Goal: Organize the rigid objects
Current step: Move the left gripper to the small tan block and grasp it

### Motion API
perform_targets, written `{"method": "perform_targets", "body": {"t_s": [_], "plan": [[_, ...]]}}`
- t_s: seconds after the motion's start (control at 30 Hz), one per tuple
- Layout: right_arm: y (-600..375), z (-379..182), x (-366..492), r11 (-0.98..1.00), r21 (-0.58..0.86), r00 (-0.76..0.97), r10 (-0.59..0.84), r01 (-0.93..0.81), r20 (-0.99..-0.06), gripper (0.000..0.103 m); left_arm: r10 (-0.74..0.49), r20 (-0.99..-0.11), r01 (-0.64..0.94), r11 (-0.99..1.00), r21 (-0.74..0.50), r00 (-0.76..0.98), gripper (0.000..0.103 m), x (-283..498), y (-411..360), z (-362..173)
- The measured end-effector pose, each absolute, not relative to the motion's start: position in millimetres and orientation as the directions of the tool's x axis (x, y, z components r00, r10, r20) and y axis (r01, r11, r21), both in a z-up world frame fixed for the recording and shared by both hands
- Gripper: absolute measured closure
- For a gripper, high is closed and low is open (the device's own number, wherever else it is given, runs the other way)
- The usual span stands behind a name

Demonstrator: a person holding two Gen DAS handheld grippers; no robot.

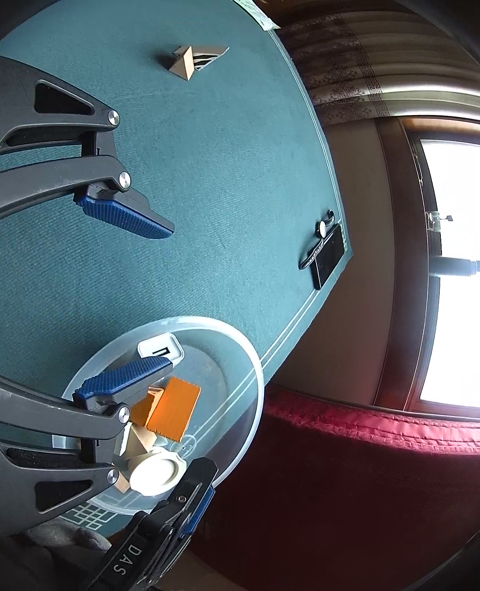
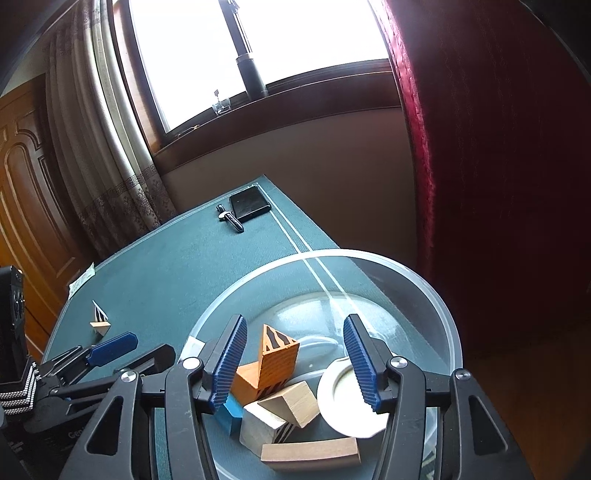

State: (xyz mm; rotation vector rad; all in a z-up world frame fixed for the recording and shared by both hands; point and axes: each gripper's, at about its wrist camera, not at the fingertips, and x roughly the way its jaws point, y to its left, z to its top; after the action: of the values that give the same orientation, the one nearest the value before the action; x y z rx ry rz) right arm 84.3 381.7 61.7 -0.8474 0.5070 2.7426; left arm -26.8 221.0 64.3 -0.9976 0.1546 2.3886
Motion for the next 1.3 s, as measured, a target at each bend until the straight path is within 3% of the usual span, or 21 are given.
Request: {"method": "perform_targets", "body": {"t_s": [0.47, 1.0, 1.3], "plan": [[332.7, 59.9, 82.2, -0.970, 0.128, -0.830, 0.103, -0.206, -0.548, 0.043, 0.292, -0.697, -0.332, -0.940, -0.081, -0.656, 0.036, -59.8, 143.0, 56.6], [288.9, 58.8, 84.6, -0.993, 0.098, -0.830, -0.003, -0.063, -0.558, 0.043, 0.056, -0.725, -0.063, -0.998, -0.017, -0.686, 0.036, -108.0, 47.7, 36.4], [264.5, 53.3, 84.0, -0.993, 0.110, -0.806, -0.096, 0.038, -0.584, 0.043, 0.005, -0.746, -0.040, -0.999, 0.028, -0.666, 0.036, -138.2, 44.5, 20.0]]}}
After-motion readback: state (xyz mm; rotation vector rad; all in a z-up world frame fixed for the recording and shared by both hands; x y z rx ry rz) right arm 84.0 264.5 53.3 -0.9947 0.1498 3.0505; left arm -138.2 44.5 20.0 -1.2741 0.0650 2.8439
